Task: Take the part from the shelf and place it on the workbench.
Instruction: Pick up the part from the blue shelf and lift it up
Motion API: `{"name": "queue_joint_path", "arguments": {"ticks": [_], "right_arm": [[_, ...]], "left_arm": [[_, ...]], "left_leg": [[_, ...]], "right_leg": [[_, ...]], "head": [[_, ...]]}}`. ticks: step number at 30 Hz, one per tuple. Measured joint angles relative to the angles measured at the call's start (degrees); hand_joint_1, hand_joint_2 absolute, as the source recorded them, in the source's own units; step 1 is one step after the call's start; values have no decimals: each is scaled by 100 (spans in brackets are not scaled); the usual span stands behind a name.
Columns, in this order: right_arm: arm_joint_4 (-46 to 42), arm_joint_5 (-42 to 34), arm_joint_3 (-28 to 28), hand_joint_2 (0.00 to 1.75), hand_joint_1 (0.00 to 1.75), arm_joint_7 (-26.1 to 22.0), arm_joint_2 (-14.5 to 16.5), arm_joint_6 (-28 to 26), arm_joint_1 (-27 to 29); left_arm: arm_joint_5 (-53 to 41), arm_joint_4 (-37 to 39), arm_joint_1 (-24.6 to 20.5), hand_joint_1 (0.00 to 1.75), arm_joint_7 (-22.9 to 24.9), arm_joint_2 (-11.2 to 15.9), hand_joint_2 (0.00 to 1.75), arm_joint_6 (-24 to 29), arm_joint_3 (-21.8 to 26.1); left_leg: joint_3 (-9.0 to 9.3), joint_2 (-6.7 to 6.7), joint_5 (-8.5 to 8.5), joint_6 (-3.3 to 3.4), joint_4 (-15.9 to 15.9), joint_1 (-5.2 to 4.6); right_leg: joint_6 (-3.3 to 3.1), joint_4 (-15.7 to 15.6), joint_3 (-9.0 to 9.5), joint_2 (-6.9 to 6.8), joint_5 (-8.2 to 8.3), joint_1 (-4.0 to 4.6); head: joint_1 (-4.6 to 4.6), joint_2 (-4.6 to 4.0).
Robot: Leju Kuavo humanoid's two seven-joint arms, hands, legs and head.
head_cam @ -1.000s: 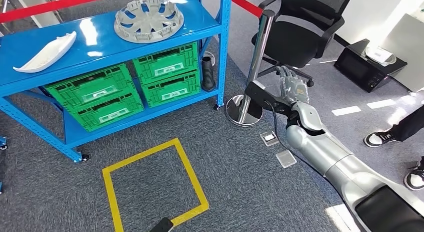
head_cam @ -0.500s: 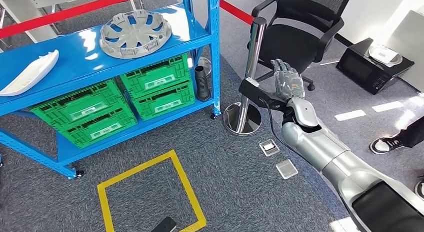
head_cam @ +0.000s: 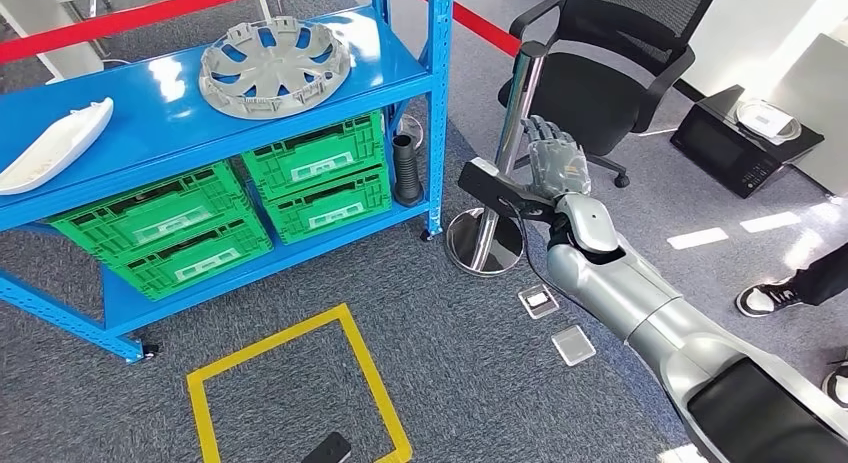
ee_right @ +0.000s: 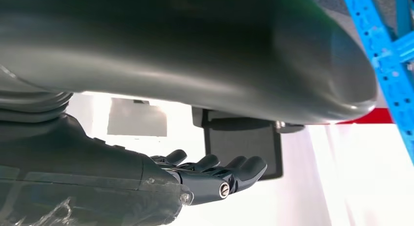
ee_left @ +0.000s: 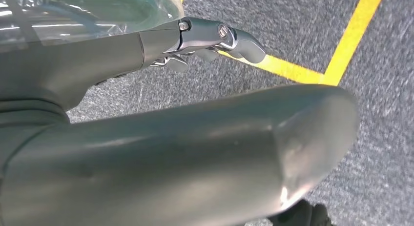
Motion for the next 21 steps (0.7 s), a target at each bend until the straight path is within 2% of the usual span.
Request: {"name": "queue_joint_path", "arguments": {"ticks": [7, 17, 21], "right_arm": [[76, 164, 104, 0, 0, -143, 327, -28, -62], [202, 303, 240, 0, 0, -338, 770, -32, -180], [228, 343, 285, 0, 0, -391, 901, 9, -202]], "left_arm": [[-106, -7, -5, 0, 60, -17, 0, -3, 29], [-269, -16, -5, 0, 157, -33, 0, -19, 34], [-341, -17, -7, 0, 192, -35, 0, -19, 35]], "left_leg": [[2, 0, -7, 14, 0, 4], [12, -2, -7, 12, 8, 26], [18, -7, -43, 62, -2, 20]], "right_leg": [[43, -38, 17, -1, 6, 4], [49, -45, 26, 2, 11, 27], [72, -59, 36, 4, 33, 21]], "head": [[-2, 0], [-4, 0], [-8, 0]]}}
